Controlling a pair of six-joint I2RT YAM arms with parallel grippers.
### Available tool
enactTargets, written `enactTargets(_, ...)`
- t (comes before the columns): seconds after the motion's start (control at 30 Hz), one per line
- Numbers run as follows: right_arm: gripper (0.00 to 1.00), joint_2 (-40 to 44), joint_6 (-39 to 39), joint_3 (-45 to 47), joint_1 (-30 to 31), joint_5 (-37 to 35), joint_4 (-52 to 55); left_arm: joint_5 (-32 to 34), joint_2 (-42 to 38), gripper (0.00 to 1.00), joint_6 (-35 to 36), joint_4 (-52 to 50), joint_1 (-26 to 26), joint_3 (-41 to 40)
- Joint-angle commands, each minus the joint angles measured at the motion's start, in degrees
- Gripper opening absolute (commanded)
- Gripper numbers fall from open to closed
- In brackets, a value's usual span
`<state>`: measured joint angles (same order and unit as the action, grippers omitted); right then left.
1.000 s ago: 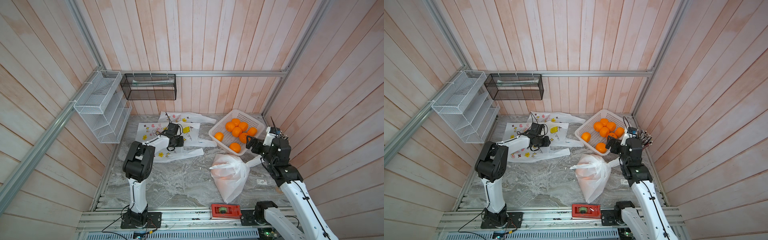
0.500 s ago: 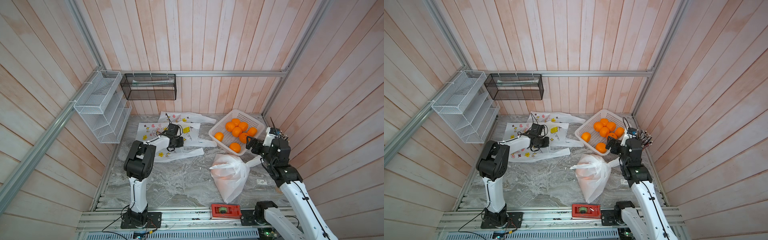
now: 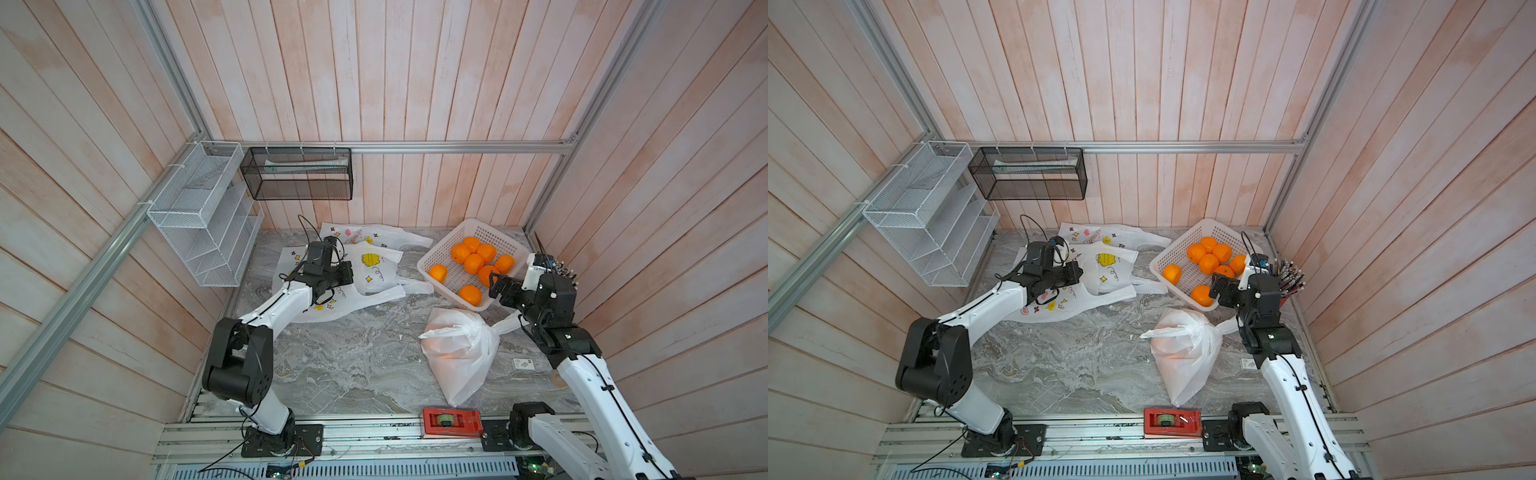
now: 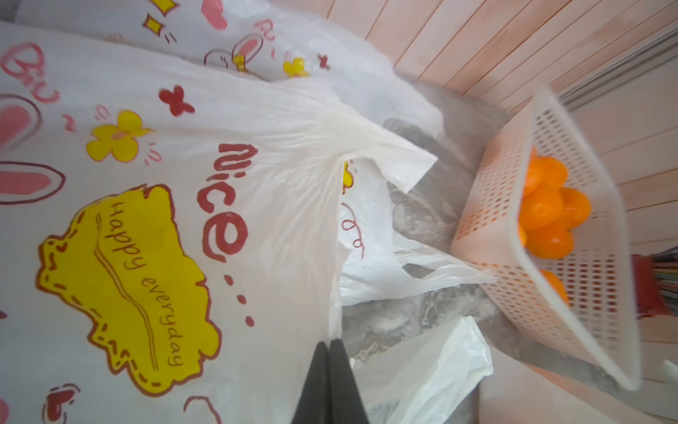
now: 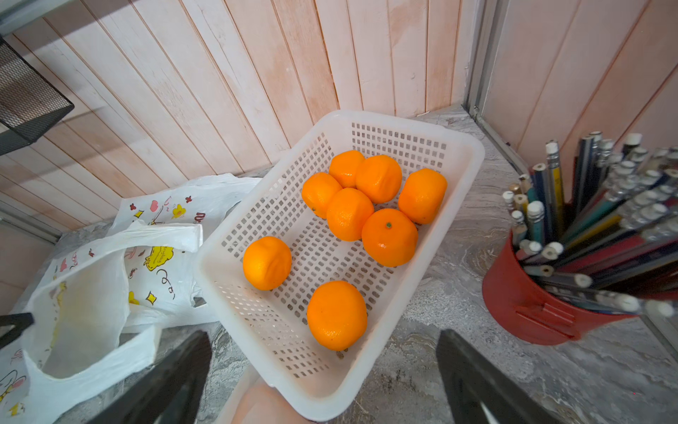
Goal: Place the oranges into plastic bags & tie knots
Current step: Adjust the plastic bag at the center of the board, then pick up the orange from the basket.
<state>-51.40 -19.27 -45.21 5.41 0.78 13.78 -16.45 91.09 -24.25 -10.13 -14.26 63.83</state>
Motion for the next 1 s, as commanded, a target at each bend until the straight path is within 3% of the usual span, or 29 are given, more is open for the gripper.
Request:
enactTargets(0.0, 0.98, -3.90, 0.81, -4.05, -0.22, 3.65, 0.93, -7.22, -4.46, 0.00, -4.16, 1.45, 2.37, -2.74)
enactTargets(0.43, 0.98, -30.55, 0.49, -16.38, -0.31, 5.83, -2.17, -21.67, -16.10, 0.00, -14.10, 2.02, 8.35, -2.35)
enactTargets(0.6, 0.98, -43.36, 0.73, -25.63, 0.36, 15.36, -0.36, -22.14, -15.92, 0.00, -14.17, 1.49, 8.41, -0.37)
enactTargets(0.97, 0.96, -60.75, 2.06, -39.41, 5.80, 19.48, 3.63, -22.93, -14.24, 0.00, -13.48, 1.28, 8.69, 0.54)
